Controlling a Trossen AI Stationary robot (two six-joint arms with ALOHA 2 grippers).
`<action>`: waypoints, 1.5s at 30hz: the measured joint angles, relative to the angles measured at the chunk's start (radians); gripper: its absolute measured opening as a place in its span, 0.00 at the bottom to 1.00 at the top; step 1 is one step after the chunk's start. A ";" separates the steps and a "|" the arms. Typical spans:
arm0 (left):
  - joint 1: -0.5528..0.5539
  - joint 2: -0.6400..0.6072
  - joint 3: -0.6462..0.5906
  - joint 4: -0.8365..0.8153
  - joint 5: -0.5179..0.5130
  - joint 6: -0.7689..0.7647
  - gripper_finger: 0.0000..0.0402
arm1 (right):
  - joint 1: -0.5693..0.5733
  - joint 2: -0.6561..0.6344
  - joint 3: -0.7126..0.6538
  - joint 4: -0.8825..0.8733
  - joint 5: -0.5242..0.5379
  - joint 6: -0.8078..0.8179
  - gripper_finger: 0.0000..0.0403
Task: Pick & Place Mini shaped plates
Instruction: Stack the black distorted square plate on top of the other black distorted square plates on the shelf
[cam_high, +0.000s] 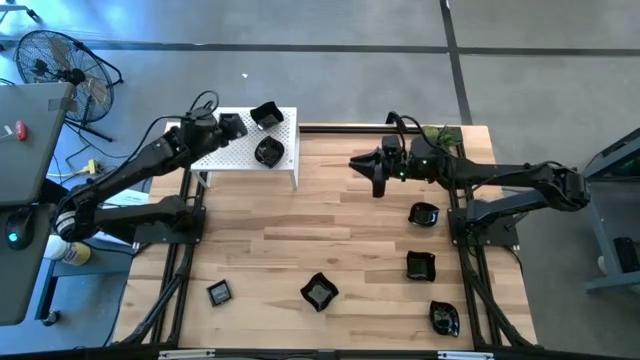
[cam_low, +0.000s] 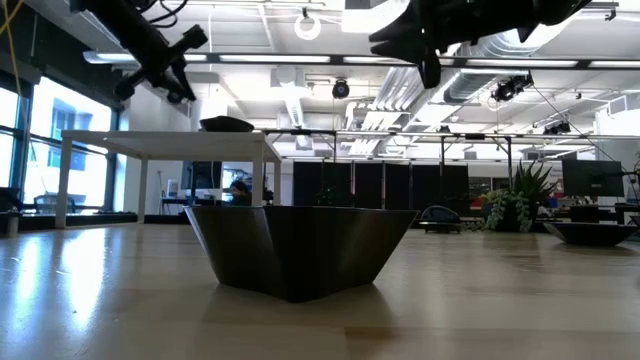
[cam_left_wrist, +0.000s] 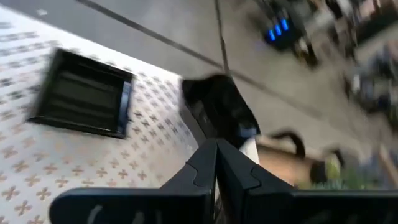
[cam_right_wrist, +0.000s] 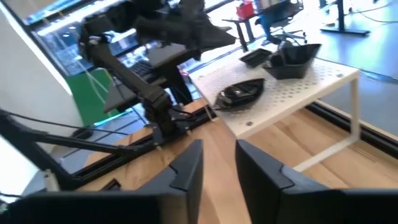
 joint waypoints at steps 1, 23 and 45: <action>-0.009 0.001 0.000 0.003 0.020 0.039 0.01 | -0.001 0.000 0.000 -0.007 0.007 -0.004 0.17; -0.371 -0.001 0.000 0.011 0.072 0.475 0.00 | 0.223 -0.050 0.151 -0.805 0.092 0.099 0.13; -0.604 -0.001 -0.112 0.097 0.130 0.498 0.00 | 0.693 -0.050 0.004 -1.219 -0.036 0.440 0.44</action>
